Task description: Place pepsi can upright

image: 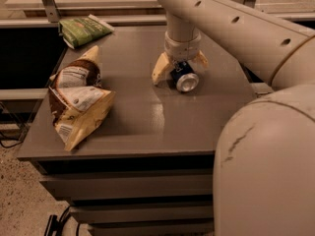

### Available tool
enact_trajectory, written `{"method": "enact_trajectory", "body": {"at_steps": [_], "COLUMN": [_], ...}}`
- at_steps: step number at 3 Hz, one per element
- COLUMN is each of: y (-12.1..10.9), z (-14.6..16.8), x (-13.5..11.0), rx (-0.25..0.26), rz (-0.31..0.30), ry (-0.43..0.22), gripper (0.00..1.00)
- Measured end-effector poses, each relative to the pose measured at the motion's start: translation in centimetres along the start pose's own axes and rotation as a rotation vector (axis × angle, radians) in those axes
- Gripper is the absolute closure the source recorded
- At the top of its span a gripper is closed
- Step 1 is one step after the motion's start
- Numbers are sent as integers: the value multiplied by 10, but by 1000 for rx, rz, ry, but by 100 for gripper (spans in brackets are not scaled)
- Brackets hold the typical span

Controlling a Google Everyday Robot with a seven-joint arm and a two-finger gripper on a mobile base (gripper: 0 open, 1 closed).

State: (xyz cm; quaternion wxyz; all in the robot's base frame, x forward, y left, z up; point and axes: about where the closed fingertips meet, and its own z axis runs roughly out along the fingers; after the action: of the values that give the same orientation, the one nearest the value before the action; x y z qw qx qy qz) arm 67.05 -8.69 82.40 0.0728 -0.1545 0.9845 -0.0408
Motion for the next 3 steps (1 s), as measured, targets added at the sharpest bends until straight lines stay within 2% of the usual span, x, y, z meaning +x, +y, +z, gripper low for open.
{"method": "enact_trajectory", "body": {"at_steps": [3], "y": [0], "z": [-12], "x": [-3], "rx": [-9], "rz": [1], "ry": [-4], "gripper": [87]}}
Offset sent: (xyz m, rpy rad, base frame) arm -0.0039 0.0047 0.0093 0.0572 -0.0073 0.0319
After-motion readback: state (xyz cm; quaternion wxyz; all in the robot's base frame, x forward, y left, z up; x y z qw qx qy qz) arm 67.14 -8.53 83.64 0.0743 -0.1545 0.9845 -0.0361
